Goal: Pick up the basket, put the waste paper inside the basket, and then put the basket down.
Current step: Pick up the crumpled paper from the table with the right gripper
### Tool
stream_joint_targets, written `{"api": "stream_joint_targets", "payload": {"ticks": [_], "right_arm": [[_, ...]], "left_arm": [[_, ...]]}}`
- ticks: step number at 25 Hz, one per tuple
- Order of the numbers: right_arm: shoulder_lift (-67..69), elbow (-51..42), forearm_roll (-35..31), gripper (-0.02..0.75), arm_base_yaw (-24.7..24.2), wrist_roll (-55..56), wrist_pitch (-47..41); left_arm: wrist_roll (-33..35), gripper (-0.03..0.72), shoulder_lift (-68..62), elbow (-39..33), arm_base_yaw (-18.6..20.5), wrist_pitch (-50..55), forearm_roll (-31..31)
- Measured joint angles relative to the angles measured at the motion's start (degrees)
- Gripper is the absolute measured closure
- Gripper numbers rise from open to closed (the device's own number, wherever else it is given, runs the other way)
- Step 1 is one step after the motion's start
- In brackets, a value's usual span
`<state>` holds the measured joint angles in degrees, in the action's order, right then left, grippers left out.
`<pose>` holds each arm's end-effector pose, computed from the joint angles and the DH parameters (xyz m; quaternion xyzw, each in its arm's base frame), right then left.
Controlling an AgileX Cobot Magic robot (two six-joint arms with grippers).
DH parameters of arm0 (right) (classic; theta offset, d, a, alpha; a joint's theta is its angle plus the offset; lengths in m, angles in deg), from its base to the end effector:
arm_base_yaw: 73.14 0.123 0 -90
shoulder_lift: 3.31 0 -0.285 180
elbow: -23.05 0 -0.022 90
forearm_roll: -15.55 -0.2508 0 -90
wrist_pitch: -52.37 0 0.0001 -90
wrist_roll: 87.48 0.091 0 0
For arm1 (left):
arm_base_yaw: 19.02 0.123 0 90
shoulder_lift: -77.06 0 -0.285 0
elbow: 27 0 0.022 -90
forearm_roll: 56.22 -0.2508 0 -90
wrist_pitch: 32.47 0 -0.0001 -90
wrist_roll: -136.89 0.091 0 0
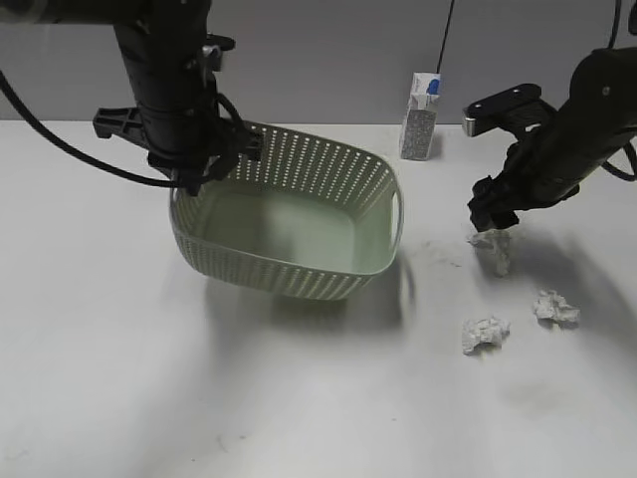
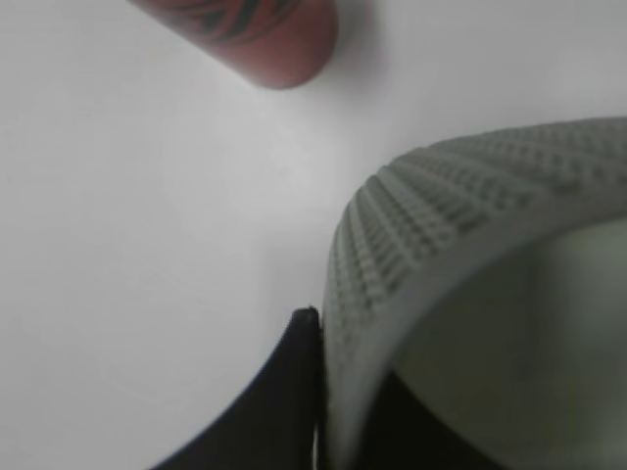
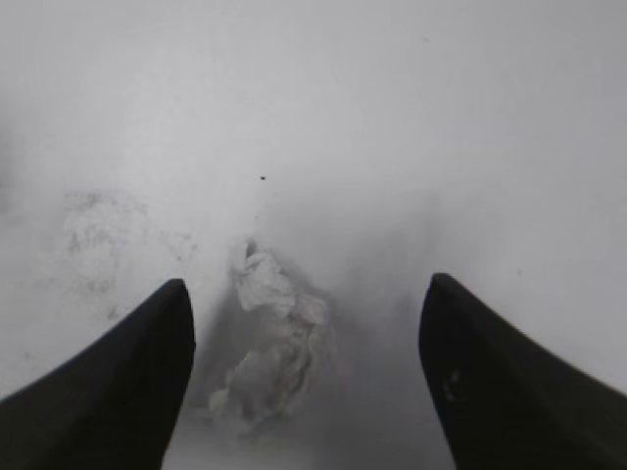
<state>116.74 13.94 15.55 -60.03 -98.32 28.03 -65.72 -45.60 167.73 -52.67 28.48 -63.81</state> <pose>0.3814 0.0888 0.1469 -0.2020 0.9522 0.0045 0.2292 0.3528 -0.2222 0.2180 0.1218 0.9860 0.0080 0.1139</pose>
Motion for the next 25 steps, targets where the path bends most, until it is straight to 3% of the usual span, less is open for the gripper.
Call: {"api": "stream_joint_targets", "payload": {"ticks": [13, 16, 21, 25], "right_arm": [[5.5, 0.0, -0.8, 0.226, 0.0, 4.4, 0.5], [5.5, 0.0, -1.9, 0.321, 0.0, 4.6, 0.3], [5.1, 0.1, -2.3, 0.643, 0.0, 4.6, -2.9], [1.1, 0.1, -2.5, 0.693, 0.0, 4.6, -3.9]], "left_arm": [[0.0, 0.688, -2.6, 0.0, 0.1, -1.4, 0.5], [0.0, 0.688, -2.6, 0.0, 0.1, -1.5, 0.6], [0.0, 0.688, -2.6, 0.0, 0.1, -1.5, 0.6], [0.0, 0.688, -2.6, 0.0, 0.1, -1.5, 0.7]]}}
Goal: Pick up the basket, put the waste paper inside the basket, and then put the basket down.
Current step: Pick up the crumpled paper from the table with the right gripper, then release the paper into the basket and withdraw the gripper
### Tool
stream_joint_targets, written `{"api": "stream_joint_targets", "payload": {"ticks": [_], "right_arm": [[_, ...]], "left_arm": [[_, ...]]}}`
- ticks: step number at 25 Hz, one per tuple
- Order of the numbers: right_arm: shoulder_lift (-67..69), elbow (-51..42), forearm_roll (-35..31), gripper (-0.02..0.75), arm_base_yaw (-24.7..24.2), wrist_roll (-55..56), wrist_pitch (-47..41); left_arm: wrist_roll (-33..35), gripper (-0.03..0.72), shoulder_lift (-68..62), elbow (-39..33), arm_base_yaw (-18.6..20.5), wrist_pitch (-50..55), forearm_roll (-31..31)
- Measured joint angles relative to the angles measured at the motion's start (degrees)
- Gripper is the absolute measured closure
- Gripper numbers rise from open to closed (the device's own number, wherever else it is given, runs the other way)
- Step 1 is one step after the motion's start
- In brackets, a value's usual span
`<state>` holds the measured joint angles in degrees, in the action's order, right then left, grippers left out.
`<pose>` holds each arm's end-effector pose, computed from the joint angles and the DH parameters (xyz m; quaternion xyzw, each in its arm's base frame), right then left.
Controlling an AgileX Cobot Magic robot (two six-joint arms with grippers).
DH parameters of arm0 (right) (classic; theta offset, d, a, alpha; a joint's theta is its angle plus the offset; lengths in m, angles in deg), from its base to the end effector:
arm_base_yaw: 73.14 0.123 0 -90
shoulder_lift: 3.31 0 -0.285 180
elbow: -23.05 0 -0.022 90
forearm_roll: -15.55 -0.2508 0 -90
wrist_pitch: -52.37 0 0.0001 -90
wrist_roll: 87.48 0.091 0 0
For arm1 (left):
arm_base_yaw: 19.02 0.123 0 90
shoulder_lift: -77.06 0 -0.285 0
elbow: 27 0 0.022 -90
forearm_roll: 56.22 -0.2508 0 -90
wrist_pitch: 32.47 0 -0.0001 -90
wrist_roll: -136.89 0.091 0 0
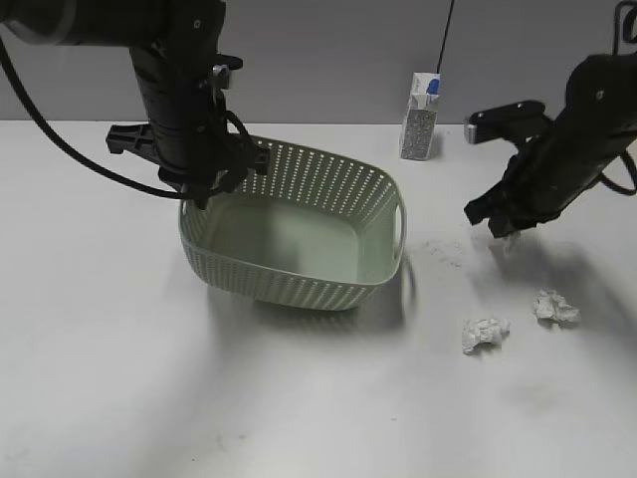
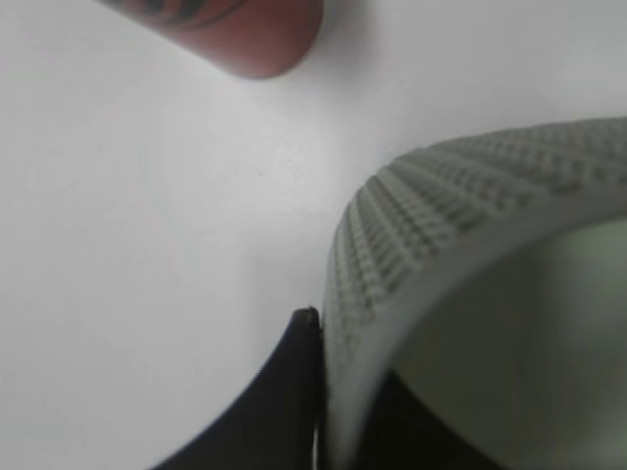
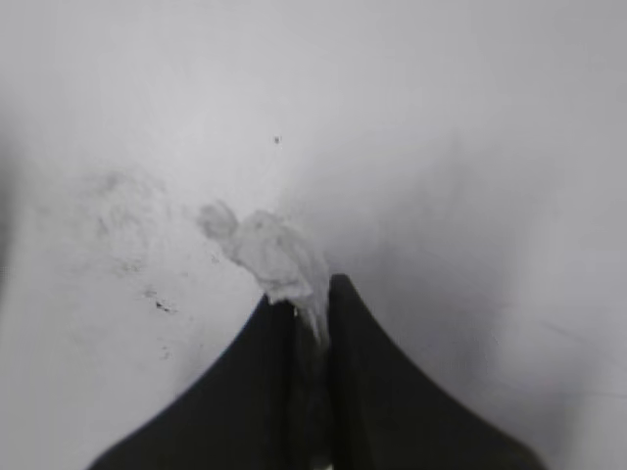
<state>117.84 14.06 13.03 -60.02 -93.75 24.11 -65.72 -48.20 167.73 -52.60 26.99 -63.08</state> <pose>0.3762 0.0896 0.1374 -0.1485 0.9709 0.0250 0.1862 0.3576 -0.2262 0.1993 0.1207 0.9874 0.0066 0.1022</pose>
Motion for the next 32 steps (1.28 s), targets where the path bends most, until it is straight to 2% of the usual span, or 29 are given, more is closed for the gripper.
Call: {"api": "stream_joint_targets", "payload": {"ticks": [3, 6, 8, 10, 15, 16, 18, 21, 22, 23, 26, 29, 32], "right_arm": [[-6.2, 0.0, -3.1, 0.693, 0.2, -1.0, 0.0], [-12.9, 0.0, -12.1, 0.693, 2.2, -8.3, -0.1], [-16.1, 0.0, -18.5, 0.693, 5.5, -14.9, 0.2], [-17.8, 0.1, -22.1, 0.694, 9.7, -19.1, 1.6], [-15.5, 0.3, -23.3, 0.691, 18.7, -21.9, 7.1], [-14.3, 0.3, -23.3, 0.673, 19.6, -22.0, 7.3], [-12.2, 0.3, -23.3, 0.556, 20.5, -22.5, 7.3], [-10.4, 0.2, -22.6, 0.205, 20.6, -23.0, 7.3], [-10.2, 0.2, -22.0, 0.157, 20.6, -23.2, 7.3], [-10.2, 0.2, -21.3, 0.132, 20.6, -23.2, 7.3], [-11.2, 0.5, -18.2, 0.133, 20.4, -22.9, 7.0], [-13.2, 1.4, -13.6, 0.137, 19.1, -17.3, 3.3], [-15.3, 1.7, -10.7, 0.140, 14.1, -11.1, -1.8]], "left_arm": [[0.0, 0.688, 0.0, 0.0, 0.0, 0.0, 0.2], [0.0, 0.688, 0.0, 0.0, 0.0, 0.0, 0.8], [0.0, 0.688, 0.0, 0.0, 0.0, 0.0, 1.4], [0.0, 0.688, 0.0, 0.0, 0.0, 0.0, 2.0], [0.0, 0.688, 0.0, 0.0, 0.0, 0.0, 2.4], [0.0, 0.688, 0.0, 0.0, 0.0, 0.0, 2.4], [0.0, 0.688, 0.0, 0.0, 0.0, 0.0, 2.4], [0.0, 0.688, 0.0, 0.0, 0.0, 0.0, 2.4], [0.0, 0.688, 0.0, 0.0, 0.0, 0.0, 2.4], [0.0, 0.688, 0.0, 0.0, 0.0, 0.0, 2.4], [0.0, 0.688, 0.0, 0.0, 0.0, 0.0, 2.5], [0.0, 0.688, 0.0, 0.0, 0.0, 0.0, 2.5], [0.0, 0.688, 0.0, 0.0, 0.0, 0.1, 2.5]]}}
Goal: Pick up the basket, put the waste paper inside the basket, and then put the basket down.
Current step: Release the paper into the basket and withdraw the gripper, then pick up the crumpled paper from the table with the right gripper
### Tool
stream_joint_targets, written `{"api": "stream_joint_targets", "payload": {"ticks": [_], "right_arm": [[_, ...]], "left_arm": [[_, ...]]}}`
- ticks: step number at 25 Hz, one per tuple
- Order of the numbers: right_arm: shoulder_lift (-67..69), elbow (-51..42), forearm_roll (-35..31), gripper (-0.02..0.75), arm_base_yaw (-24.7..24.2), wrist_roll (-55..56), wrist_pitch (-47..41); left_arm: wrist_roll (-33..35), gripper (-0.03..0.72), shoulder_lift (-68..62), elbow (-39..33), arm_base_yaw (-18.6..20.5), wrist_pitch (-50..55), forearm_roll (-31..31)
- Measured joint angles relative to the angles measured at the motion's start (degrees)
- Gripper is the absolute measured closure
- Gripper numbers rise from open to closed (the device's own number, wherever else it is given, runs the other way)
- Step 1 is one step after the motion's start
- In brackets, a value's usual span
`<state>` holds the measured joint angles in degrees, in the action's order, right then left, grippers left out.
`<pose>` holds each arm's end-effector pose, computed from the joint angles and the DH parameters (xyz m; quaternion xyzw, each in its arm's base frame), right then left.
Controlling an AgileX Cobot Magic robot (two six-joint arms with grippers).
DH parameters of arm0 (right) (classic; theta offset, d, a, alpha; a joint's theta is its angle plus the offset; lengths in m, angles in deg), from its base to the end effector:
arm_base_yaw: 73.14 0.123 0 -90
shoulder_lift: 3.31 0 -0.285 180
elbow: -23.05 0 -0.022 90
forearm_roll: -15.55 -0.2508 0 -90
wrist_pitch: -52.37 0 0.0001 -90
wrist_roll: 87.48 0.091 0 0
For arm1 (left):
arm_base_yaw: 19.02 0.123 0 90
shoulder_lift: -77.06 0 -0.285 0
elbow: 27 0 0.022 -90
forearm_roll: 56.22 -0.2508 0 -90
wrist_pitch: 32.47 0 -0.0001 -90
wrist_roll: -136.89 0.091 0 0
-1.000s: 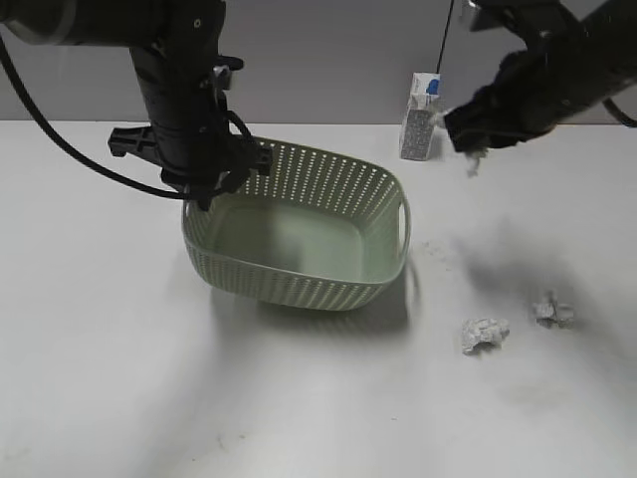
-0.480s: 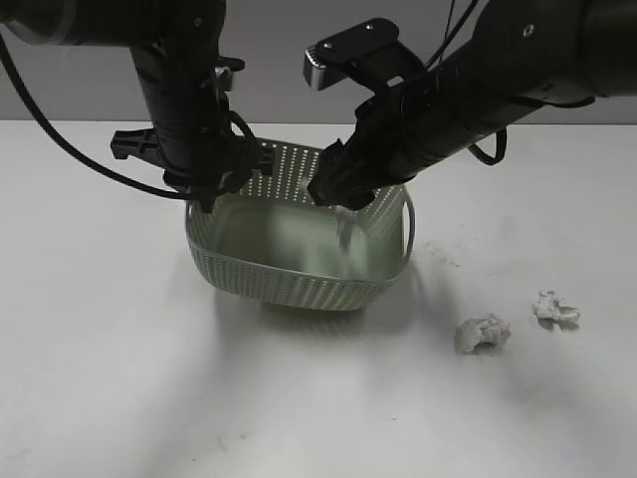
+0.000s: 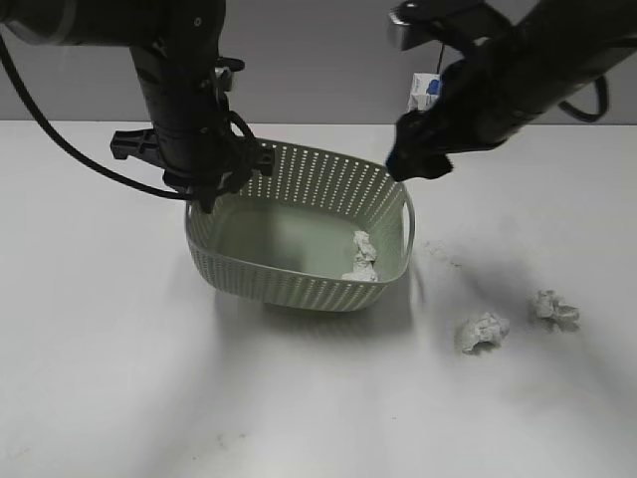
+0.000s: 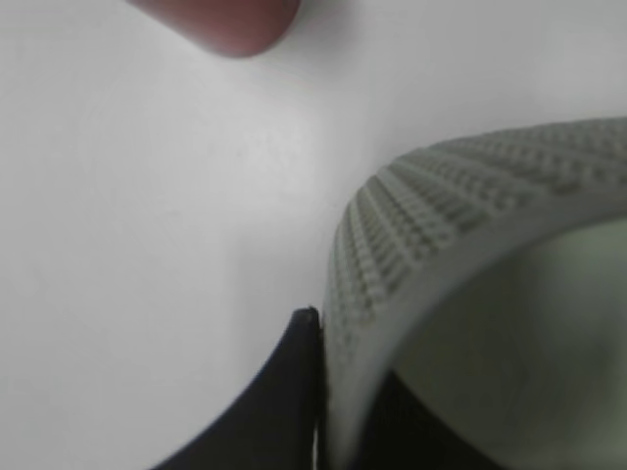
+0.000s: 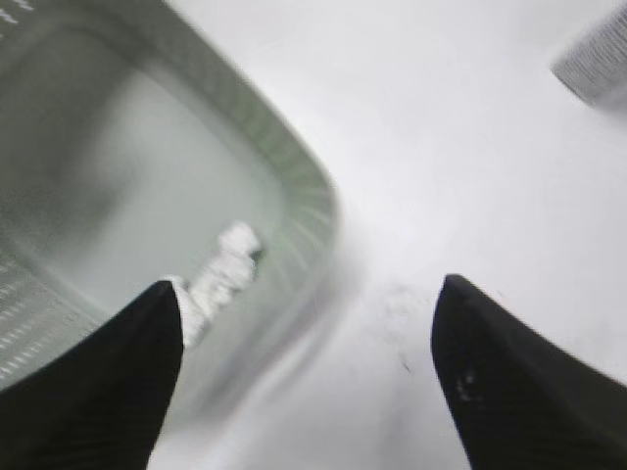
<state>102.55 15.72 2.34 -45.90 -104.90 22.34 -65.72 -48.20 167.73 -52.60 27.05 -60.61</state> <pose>0.3259 0.1795 0.2468 -0.2875 0.9009 0.1125 0.3049 0.3556 -0.2289 0.1989 0.1116 0.9894 -0.0103 0.0927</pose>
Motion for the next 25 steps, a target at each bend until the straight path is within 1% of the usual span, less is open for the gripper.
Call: {"api": "stream_joint_targets", "payload": {"ticks": [3, 6, 8, 10, 12, 14, 18, 21, 25], "right_arm": [[-0.5, -1.7, 1.1, 0.143, -6.7, 2.0, -3.8], [-0.5, -7.3, 1.4, 0.144, -13.2, 2.6, -4.2], [-0.5, -12.7, 1.5, 0.144, -16.6, 3.3, -1.7], [-0.5, -19.2, 1.8, 0.144, -19.5, 3.8, 4.2], [-0.5, -24.9, 2.4, 0.144, -20.9, 3.9, 10.9], [-0.5, -29.8, 2.4, 0.144, -21.1, 4.0, 17.6], [-0.5, -35.5, 2.4, 0.145, -20.9, 4.0, 28.3], [0.0, -37.4, 2.4, 0.145, -20.8, 4.0, 33.7], [2.3, -37.6, 2.4, 0.146, -20.8, 4.0, 35.8]], "left_arm": [[0.0, 0.688, 0.0, 0.0, 0.0, 0.3, 0.1], [0.0, 0.688, 0.0, 0.0, 0.0, 0.7, 0.1], [0.0, 0.688, 0.0, 0.0, 0.0, 0.7, 0.1], [0.0, 0.688, 0.0, 0.0, 0.0, 0.8, 0.1], [0.0, 0.688, 0.0, 0.0, 0.0, 0.8, 0.1], [0.0, 0.688, 0.0, 0.0, 0.0, 0.8, 0.1], [0.0, 0.688, 0.0, 0.0, -0.1, 0.8, 0.1], [0.0, 0.688, 0.0, 0.0, -0.1, 0.8, 0.1], [0.0, 0.688, 0.0, 0.0, -0.1, 0.8, 0.1]]}}
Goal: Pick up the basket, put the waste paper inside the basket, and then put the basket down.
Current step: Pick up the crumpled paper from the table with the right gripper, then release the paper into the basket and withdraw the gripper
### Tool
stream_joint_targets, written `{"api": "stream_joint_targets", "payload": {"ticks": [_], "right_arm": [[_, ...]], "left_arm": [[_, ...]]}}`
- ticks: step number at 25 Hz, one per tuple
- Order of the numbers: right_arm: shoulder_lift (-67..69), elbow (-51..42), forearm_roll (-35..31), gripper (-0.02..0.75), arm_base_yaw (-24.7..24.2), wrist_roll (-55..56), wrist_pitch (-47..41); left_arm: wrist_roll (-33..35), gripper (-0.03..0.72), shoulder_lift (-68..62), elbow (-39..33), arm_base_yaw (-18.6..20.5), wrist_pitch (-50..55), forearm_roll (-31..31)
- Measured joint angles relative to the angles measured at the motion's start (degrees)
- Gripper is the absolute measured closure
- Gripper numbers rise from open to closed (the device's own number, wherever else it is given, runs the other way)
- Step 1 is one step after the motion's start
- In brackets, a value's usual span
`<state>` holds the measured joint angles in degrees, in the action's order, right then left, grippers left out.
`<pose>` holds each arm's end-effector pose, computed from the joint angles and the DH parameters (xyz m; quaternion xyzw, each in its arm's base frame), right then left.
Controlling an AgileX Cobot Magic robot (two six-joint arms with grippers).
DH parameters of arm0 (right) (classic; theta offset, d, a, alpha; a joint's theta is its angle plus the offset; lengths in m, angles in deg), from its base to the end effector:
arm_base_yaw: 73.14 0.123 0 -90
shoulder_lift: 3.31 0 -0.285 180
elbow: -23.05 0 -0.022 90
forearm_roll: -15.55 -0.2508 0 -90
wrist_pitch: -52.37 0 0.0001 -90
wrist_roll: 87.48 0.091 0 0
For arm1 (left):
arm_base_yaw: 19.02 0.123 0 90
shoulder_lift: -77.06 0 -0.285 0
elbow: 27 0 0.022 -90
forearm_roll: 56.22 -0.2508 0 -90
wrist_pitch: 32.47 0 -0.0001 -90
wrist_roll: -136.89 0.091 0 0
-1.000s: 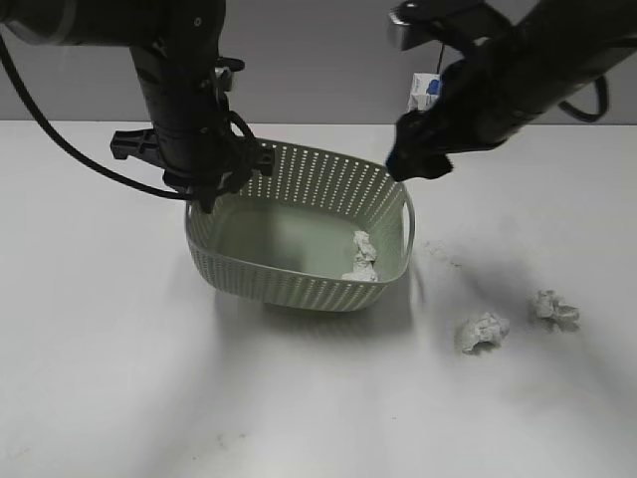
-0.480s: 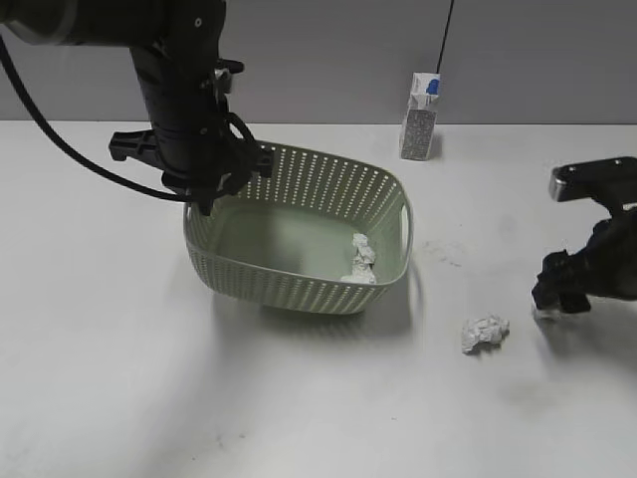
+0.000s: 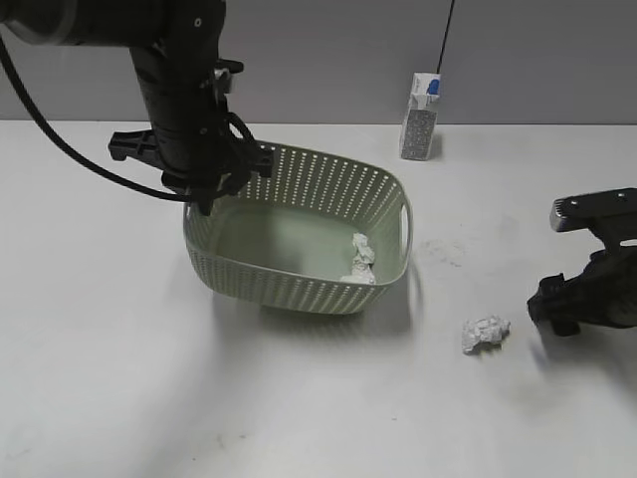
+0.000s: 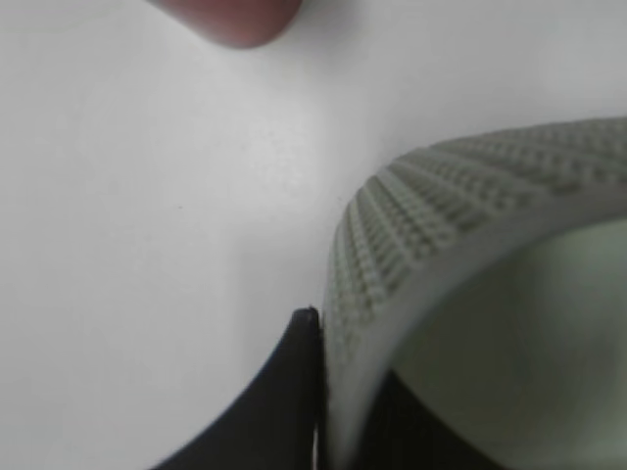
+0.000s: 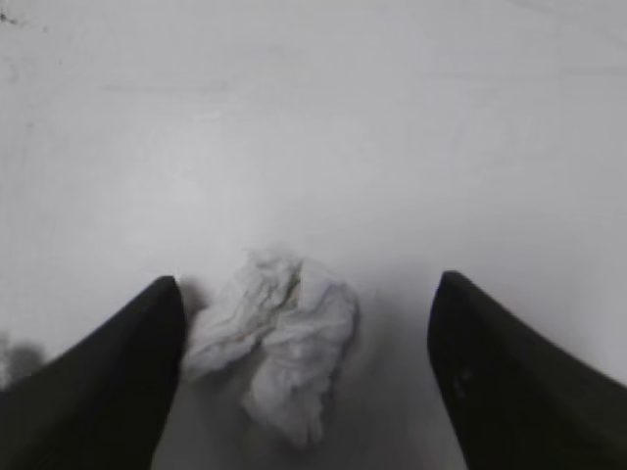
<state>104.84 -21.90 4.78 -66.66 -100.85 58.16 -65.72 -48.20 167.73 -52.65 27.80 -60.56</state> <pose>0.2693 0.0289 0.1034 -0.0738 0.9570 0.0003 0.2807 0.3544 -0.2285 0.1987 0.1116 0.9899 -0.0075 0.0868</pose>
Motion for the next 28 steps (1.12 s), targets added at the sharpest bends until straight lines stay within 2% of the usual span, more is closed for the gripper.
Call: {"api": "stream_joint_targets", "payload": {"ticks": [2, 4, 9, 11, 15, 18, 22, 28], "right_arm": [[0.6, 0.0, -0.1, 0.174, 0.0, 0.2, 0.6], [0.8, 0.0, -0.3, 0.246, 0.0, 0.2, 0.7], [0.5, 0.0, -2.8, 0.583, 0.0, 0.3, -0.7], [-0.7, -0.1, -3.1, 0.670, 0.0, 0.3, -2.1], [-6.0, 0.0, -4.1, 0.692, 0.1, 0.3, -4.4], [-10.8, 2.1, -6.9, 0.692, 2.0, 0.3, -5.8], [-13.2, 9.2, -7.3, 0.692, 10.4, -0.2, -9.1], [-10.6, 20.7, -5.8, 0.693, 24.6, -2.4, -8.4]], "left_arm": [[0.0, 0.688, 0.0, 0.0, 0.0, 0.0, 0.0], [0.0, 0.688, 0.0, 0.0, 0.0, 0.0, 0.0], [0.0, 0.688, 0.0, 0.0, 0.0, 0.0, 0.0], [0.0, 0.688, 0.0, 0.0, 0.0, 0.1, 0.0], [0.0, 0.688, 0.0, 0.0, 0.0, 0.1, 0.0], [0.0, 0.688, 0.0, 0.0, 0.0, 0.1, 0.0], [0.0, 0.688, 0.0, 0.0, 0.0, 0.1, 0.0], [0.0, 0.688, 0.0, 0.0, 0.0, 0.1, 0.0]]}}
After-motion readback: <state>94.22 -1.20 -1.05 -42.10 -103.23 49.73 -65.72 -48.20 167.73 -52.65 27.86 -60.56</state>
